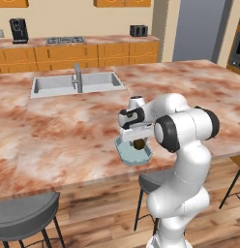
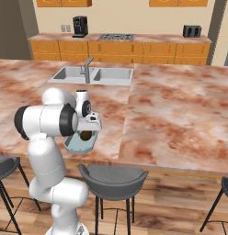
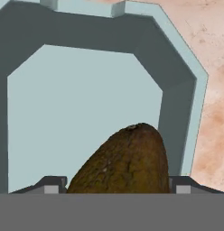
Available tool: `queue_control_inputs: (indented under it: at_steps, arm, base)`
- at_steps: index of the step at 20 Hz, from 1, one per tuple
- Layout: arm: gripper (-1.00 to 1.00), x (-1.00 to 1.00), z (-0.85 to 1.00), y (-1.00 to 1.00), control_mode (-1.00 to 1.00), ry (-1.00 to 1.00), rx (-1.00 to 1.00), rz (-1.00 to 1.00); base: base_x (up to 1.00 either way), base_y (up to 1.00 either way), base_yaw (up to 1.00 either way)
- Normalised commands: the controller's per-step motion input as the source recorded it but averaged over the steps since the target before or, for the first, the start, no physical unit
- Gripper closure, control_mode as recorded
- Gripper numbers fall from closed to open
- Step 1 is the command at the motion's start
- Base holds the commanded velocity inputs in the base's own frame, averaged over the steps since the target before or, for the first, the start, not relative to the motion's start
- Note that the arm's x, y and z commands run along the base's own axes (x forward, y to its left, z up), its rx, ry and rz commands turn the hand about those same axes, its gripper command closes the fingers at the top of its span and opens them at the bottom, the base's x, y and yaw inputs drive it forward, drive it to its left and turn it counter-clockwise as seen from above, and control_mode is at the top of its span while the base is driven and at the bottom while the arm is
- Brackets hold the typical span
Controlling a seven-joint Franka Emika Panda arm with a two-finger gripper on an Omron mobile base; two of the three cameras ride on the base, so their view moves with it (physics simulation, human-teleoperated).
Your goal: Place one cooked food and one vegetable from the large plate to each tupperware container.
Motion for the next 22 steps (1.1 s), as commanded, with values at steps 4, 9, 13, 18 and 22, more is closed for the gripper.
queue_control_inputs:
  at_steps: [4,9,13,18,22]
  arm:
    - [1.00,-0.02,-0.10,0.00,-1.00,-0.01,0.00,0.00]
    - [-1.00,0.00,0.00,0.00,-1.00,0.00,0.00,0.00]
    - [-1.00,-0.12,0.32,0.00,-1.00,0.00,0.00,0.00]
    - [-1.00,-0.53,0.49,-0.03,-1.00,-0.03,0.03,0.00]
    - [-1.00,-0.96,0.64,-0.16,-1.00,-0.15,0.10,0.00]
  base:
    - [0.00,0.00,0.00]
    - [0.00,0.00,0.00]
    - [0.00,0.00,0.00]
    - [0.00,0.00,0.00]
    - [0.00,0.00,0.00]
